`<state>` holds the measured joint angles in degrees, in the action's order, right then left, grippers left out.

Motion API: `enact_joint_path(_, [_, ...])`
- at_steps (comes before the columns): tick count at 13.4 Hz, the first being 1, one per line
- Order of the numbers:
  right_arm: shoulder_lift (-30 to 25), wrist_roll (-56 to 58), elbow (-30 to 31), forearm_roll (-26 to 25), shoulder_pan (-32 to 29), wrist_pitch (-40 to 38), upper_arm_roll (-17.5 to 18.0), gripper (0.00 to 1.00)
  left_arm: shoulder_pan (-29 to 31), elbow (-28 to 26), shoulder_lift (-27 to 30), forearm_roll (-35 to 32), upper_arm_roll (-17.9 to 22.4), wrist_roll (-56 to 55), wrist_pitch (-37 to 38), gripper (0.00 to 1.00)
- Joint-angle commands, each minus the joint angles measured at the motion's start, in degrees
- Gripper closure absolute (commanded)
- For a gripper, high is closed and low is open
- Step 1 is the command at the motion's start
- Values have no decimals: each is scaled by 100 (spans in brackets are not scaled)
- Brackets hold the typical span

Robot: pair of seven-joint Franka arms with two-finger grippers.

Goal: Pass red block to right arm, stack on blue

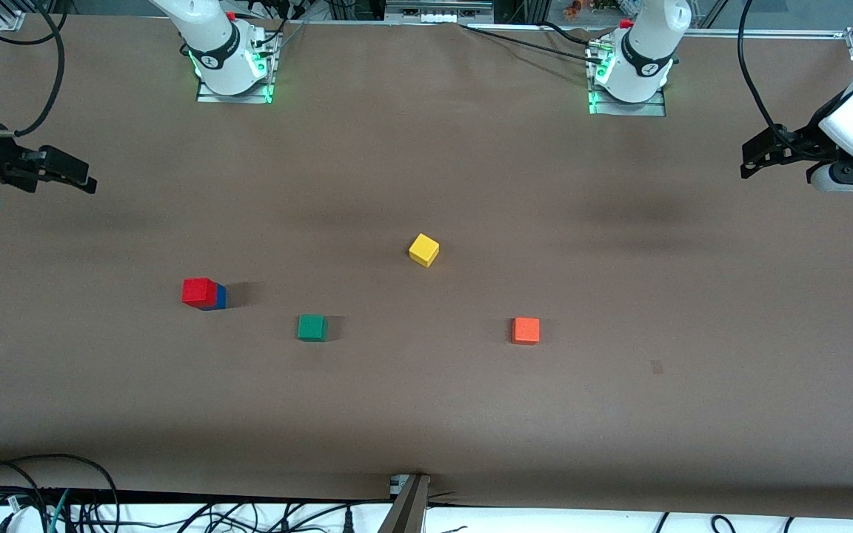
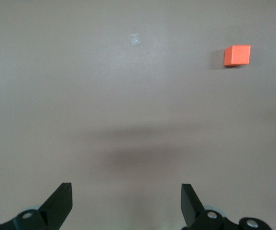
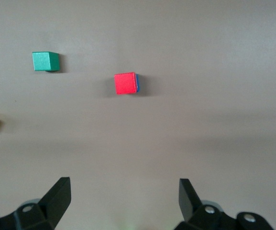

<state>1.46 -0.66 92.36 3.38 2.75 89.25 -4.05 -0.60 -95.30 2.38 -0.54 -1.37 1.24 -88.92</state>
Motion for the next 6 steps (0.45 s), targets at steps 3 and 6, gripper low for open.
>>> enact_joint_path(3, [-270, -101, 256, -215, 50, 31, 115, 0, 34, 179, -71, 27, -38, -36, 129, 0])
enact_joint_path(6, [-243, -110, 230, -259, 77, 40, 124, 0, 25, 179, -71, 27, -38, -36, 129, 0])
